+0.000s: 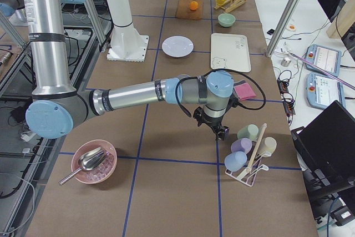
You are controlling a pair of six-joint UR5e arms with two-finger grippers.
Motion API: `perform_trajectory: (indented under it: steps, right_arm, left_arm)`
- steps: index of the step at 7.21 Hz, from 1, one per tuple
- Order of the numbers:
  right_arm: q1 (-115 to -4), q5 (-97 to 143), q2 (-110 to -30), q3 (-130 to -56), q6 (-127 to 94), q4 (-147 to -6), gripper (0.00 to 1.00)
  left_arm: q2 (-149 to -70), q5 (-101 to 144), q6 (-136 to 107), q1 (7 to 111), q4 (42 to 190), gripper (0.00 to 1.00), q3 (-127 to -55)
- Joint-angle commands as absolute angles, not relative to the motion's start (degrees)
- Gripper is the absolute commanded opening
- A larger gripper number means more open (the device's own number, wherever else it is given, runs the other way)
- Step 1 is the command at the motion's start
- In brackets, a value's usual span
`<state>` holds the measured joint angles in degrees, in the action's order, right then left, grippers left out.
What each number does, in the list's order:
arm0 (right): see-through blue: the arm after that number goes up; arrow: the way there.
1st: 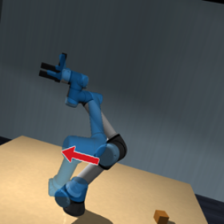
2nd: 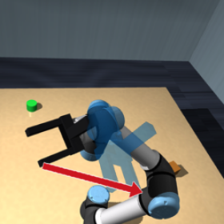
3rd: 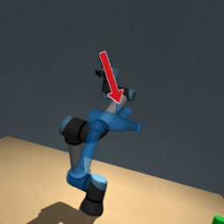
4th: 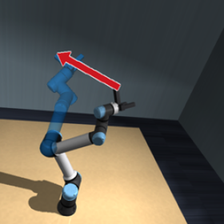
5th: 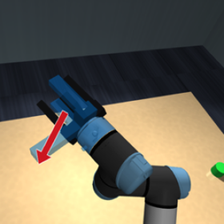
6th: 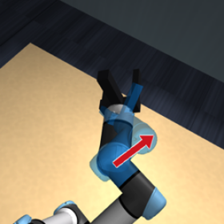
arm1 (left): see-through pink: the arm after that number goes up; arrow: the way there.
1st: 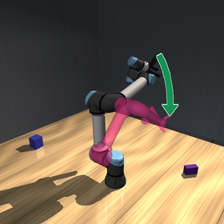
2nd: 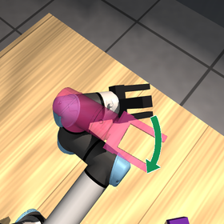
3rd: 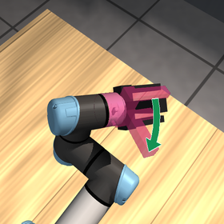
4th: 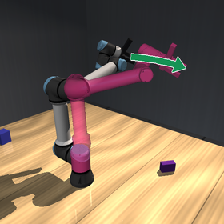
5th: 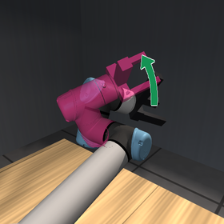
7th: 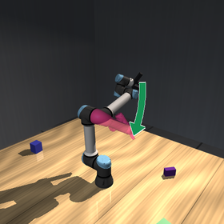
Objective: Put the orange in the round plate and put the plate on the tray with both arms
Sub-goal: 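Move the left gripper toward the orange on the wooden board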
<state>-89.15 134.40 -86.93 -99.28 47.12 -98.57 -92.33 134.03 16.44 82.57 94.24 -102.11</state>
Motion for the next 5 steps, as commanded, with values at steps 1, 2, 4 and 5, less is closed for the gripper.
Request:
perform_trajectory:
  steps: [1,2,4,5]
  right_arm:
    - [-89.1,135.3,-88.8,-98.3,46.7,-93.3,1.00]
    - [-89.1,135.3,-88.7,-98.3,46.6,-93.3,1.00]
    - [-89.2,135.4,-88.2,-98.7,46.5,-93.3,1.00]
    - [-89.1,135.4,-88.2,-98.8,46.4,-93.3,1.00]
  left_arm:
    - [-91.2,134.8,16.4,82.6,94.3,0.99,-103.4]
    - [-90.9,137.0,16.4,82.5,94.5,0.99,-102.8]
    - [-90.1,137.4,17.0,82.6,94.7,0.99,-103.3]
    - [-90.2,137.4,17.0,82.5,94.4,0.99,-103.7]
